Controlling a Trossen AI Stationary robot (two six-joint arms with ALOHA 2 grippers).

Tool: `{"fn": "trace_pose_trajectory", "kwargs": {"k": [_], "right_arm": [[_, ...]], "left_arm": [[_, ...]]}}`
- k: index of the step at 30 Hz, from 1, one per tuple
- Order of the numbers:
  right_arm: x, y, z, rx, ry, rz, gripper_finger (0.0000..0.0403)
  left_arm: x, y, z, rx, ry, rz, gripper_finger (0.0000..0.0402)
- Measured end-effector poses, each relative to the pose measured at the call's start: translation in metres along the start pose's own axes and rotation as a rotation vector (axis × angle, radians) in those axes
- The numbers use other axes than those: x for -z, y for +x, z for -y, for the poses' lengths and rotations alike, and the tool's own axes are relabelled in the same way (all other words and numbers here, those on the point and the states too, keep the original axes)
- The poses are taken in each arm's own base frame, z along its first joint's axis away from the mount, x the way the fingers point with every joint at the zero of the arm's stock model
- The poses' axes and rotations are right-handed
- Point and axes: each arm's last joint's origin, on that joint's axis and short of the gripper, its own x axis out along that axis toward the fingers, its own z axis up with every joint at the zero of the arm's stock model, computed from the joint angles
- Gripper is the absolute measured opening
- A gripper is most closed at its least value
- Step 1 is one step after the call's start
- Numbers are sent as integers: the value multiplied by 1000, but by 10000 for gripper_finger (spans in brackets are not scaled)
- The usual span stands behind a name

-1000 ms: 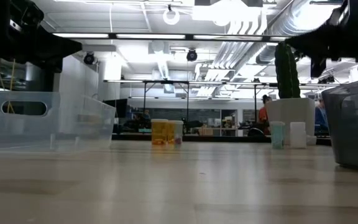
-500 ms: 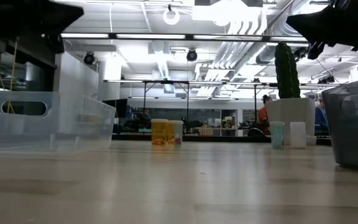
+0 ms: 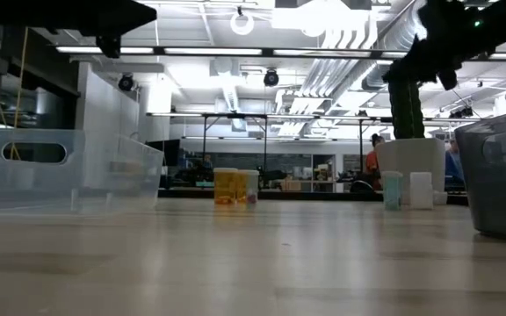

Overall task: Pick and place medicine bottles into bin by pill shape (circle, oval)
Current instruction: Put the transparent tablet bottle into the black bin

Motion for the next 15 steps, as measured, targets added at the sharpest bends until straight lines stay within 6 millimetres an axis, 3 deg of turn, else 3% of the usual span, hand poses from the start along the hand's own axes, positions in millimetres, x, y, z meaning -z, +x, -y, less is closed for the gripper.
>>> {"fn": "trace_pose_trajectory", "kwargs": {"k": [9,15], "right_arm": [[8,8,6,296,133,-315,200],[15,25,14,395,204,-432,235]], "left_arm": [[-1,-1,-1,-5,-21,8,0],[-1,-1,0,0,-58,5,0]]}}
